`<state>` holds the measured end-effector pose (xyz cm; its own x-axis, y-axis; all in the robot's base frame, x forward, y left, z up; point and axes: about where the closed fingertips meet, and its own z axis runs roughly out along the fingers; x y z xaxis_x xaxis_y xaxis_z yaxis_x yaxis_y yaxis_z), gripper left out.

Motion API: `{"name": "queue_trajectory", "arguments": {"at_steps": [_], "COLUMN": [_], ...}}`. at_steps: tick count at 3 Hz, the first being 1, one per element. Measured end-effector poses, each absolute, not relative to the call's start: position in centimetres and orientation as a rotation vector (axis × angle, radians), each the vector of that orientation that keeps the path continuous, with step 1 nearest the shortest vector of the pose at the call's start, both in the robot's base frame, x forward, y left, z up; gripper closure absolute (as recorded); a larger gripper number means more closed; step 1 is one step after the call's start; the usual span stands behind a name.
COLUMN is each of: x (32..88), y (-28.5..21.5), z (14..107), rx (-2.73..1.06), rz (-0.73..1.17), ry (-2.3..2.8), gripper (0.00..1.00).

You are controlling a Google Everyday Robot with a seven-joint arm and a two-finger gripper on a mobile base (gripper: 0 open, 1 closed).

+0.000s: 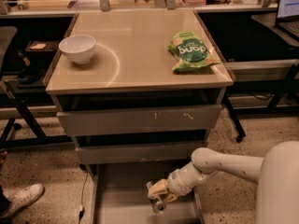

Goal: Place redbull can into bottom drawer

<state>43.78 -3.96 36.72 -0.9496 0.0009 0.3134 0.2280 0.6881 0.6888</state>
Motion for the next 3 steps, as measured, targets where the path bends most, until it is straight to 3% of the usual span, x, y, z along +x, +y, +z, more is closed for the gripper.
{"name": "queue_trajectory", "arguments": {"at_steps": [3], "x": [45.9], "y": [-3.0], "z": [27.9], "rx": [-0.324], "rz": [-1.297], "ry": [-2.631], "gripper": [1.00]}}
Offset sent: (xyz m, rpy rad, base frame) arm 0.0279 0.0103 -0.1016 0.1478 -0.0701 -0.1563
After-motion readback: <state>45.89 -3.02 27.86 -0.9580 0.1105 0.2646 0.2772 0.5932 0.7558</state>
